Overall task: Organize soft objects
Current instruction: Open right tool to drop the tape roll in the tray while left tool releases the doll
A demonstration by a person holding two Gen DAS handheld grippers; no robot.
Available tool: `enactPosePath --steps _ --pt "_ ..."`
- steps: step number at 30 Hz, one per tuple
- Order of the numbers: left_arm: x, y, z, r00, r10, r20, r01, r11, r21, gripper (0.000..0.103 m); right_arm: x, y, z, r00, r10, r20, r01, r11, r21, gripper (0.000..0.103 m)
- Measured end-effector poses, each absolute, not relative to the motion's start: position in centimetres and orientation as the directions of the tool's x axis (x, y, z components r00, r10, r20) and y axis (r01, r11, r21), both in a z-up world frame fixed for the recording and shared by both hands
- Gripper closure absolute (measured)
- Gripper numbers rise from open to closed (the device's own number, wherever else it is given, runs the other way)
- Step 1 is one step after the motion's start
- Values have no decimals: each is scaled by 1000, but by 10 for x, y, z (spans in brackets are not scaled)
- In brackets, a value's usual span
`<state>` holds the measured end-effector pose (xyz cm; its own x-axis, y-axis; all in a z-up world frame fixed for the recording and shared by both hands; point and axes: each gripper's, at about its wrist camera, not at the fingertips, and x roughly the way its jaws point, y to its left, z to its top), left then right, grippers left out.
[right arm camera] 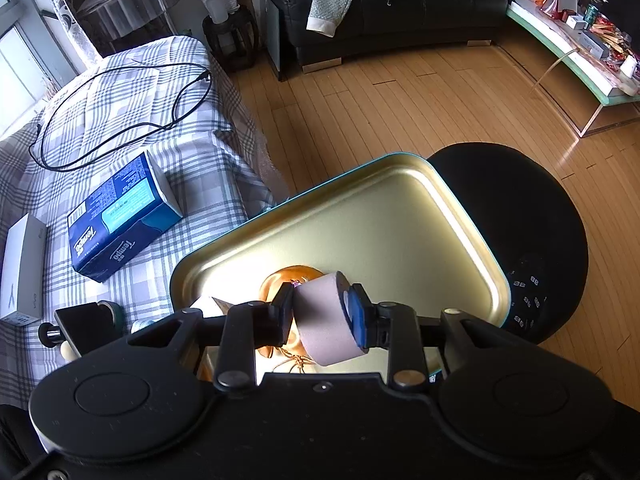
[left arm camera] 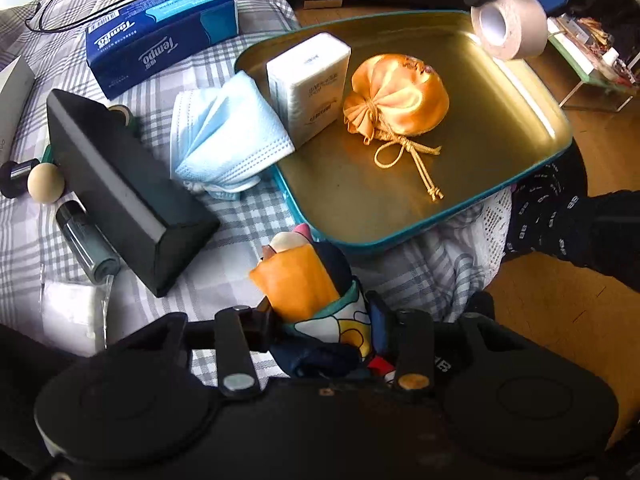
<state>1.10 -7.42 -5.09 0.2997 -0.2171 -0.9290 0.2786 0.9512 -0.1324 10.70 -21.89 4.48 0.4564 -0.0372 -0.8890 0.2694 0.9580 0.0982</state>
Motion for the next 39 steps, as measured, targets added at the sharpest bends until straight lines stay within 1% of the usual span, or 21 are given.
enactPosePath --steps 4,9,12,19,20,21,23,24,26,29,31,33,34,36,39 --pt "27 -72 -16 333 -272 -903 284 942 -179 62 108 -221 45 458 -37 -888 276 956 103 72" --pt "64 -86 17 360 -301 -883 281 938 -206 62 110 -227 50 472 -46 -881 305 946 114 72" --pt "83 -100 21 353 -305 -885 282 936 -210 62 113 -233 53 479 -63 -876 330 937 113 72" --pt "109 -132 5 368 -243 -897 266 952 -149 60 120 -242 45 454 -100 -885 383 919 93 73" --pt "109 -133 3 374 -242 -896 263 954 -148 58 120 -243 43 449 -101 -888 386 918 90 73" --pt "108 -134 1 378 -242 -894 262 954 -148 50 120 -244 42 446 -104 -889 390 917 89 73" --pt "105 -132 1 389 -252 -886 263 952 -156 35 121 -245 41 442 -114 -890 396 915 79 72" --pt "102 -131 0 395 -257 -882 268 950 -157 31 121 -245 42 441 -123 -889 397 915 71 72" --pt "97 -130 0 404 -252 -880 277 950 -145 27 120 -244 44 446 -136 -884 395 917 59 72" --pt "96 -128 -1 417 -244 -876 276 952 -133 17 120 -241 48 463 -145 -874 382 923 49 68" --pt "97 -124 0 423 -243 -873 267 954 -136 14 121 -241 49 464 -151 -873 381 924 43 68" --pt "96 -121 1 430 -245 -869 261 955 -140 8 122 -242 49 460 -151 -875 383 923 42 67" --pt "96 -120 2 436 -243 -867 260 956 -137 7 122 -242 49 460 -152 -875 383 923 41 67" --pt "96 -119 4 450 -232 -863 257 958 -123 3 122 -241 50 465 -157 -871 379 925 35 62" --pt "95 -116 9 468 -225 -855 257 960 -112 1 122 -240 51 472 -164 -866 375 926 30 60"
